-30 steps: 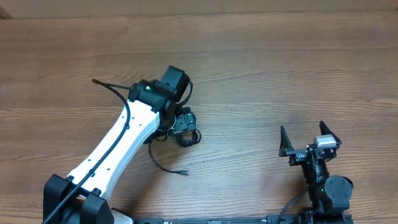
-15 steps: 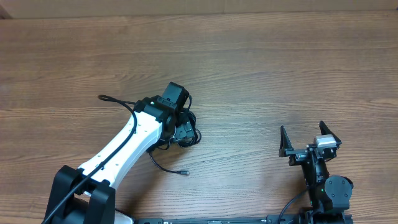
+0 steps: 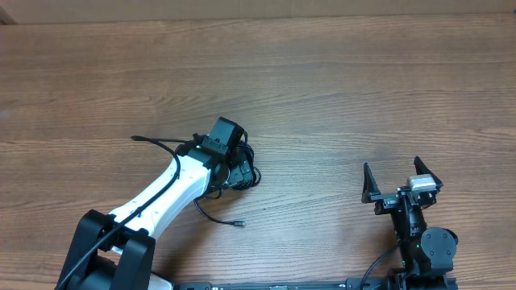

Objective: Untangle cables
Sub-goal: 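Close the left gripper on the cable bundle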

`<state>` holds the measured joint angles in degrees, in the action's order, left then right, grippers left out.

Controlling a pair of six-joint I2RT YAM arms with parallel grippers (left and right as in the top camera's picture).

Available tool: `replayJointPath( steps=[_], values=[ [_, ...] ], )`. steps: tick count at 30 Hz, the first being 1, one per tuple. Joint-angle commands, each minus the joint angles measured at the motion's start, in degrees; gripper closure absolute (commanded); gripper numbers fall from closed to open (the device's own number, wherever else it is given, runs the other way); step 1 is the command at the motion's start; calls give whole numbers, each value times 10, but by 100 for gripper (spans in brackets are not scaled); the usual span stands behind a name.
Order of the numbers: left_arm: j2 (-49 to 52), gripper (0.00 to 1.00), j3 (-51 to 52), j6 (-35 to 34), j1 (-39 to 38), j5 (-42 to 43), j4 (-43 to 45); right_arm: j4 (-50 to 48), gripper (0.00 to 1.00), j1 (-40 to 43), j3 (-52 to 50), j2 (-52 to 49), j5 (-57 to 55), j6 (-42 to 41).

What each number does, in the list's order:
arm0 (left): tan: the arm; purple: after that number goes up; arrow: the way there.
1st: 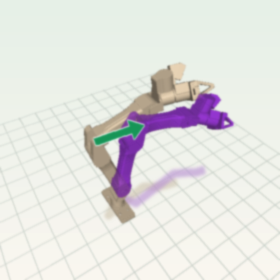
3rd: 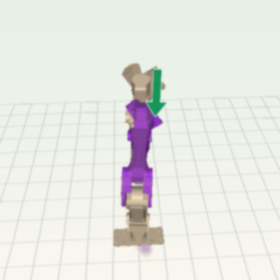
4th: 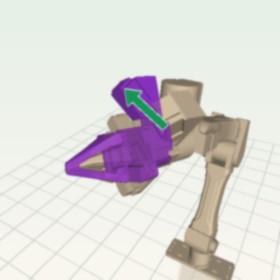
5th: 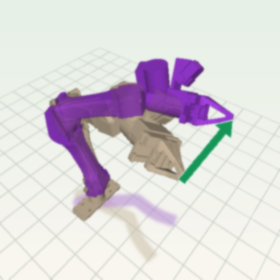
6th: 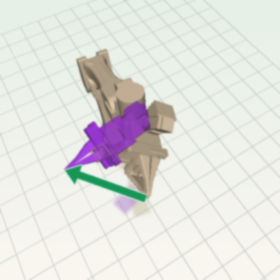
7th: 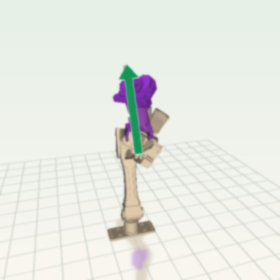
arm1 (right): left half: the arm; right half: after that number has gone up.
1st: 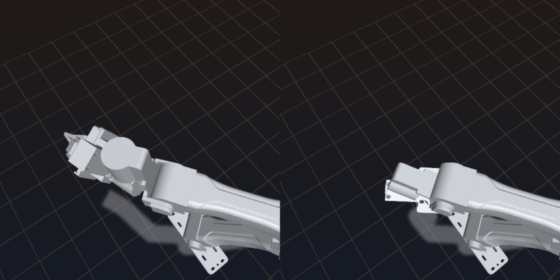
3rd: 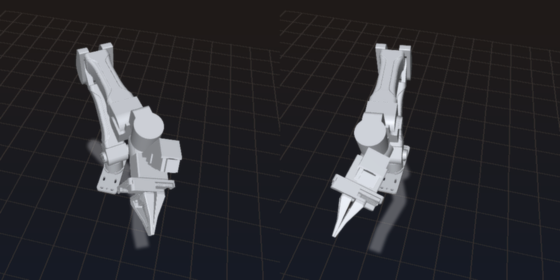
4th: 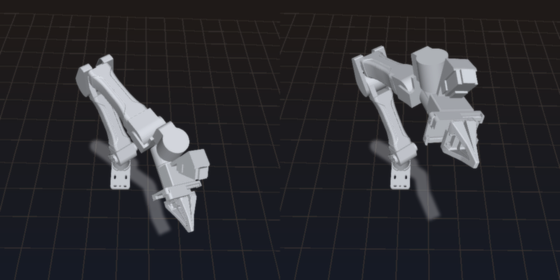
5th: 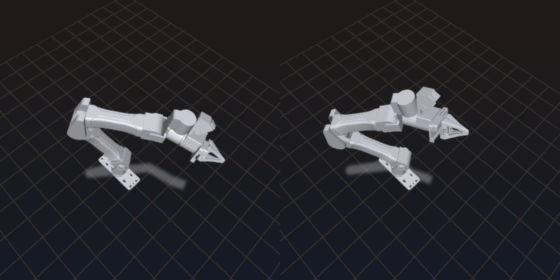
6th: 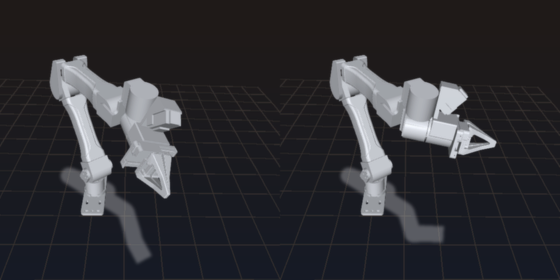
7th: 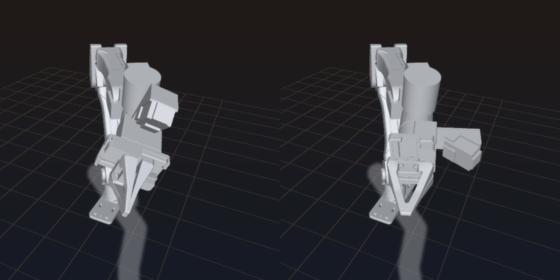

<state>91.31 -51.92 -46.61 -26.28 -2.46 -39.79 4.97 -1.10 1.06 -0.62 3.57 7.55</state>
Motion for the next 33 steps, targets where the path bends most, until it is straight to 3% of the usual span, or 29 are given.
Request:
replayJointPath(
  steps=[1, 10, 33],
  values=[
    [2, 0, 15, -7, -4, -11, 4, -3, 0, 3, -6, 5, -5, 2],
    [2, 0, 38, -5, -4, -23, 51, -3, 0, 3, -6, 5, -5, 2],
    [2, 0, 39, -5, -4, -59, 37, -3, 0, 3, -6, 5, -5, 2]
  ],
)
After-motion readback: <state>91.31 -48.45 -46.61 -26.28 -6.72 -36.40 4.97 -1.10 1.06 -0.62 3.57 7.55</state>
